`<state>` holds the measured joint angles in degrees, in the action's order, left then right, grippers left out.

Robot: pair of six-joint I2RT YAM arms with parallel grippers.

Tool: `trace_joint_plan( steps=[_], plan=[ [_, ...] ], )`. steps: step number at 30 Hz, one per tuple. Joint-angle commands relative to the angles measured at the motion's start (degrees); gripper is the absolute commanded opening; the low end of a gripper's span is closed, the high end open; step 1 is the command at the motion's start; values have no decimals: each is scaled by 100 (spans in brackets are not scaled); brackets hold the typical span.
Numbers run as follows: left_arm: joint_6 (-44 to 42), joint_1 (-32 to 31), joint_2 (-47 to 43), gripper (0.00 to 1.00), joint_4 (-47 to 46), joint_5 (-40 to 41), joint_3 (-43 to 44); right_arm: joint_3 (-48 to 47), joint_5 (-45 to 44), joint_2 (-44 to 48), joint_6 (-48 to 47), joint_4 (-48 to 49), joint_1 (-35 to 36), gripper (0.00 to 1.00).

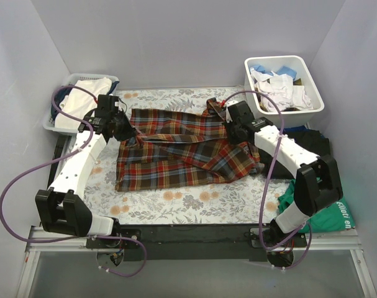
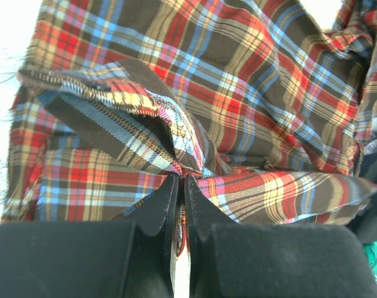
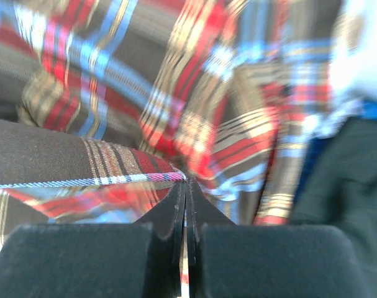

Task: Fold and stack the long sleeve shirts
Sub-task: Fold the shirt

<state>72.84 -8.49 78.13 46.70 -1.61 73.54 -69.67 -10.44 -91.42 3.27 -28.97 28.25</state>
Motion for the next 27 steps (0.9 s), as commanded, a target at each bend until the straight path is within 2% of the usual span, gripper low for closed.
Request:
trace_joint_plan(
  steps=[1, 9, 11, 19, 27],
  plan=[
    [-120, -3, 246, 0, -380, -305, 284, -416, -635, 492, 34, 119, -100, 1],
    [-226, -3, 1028, 9, -881, -981, 679, -162, -995, 897, 86, 348, -206, 1],
    [-252, -3, 1204, 9, -925, -1113, 785, -56, -1057, 994, 156, 348, -232, 1],
    [-455, -3, 1459, 12, -1145, -1544, 1101, 997, -1364, 1635, 604, 612, -302, 1],
    [-428, -3, 1512, 16, -1523, -2071, 1144, 1561, -1708, 2338, 1150, 910, -382, 1]
  ],
)
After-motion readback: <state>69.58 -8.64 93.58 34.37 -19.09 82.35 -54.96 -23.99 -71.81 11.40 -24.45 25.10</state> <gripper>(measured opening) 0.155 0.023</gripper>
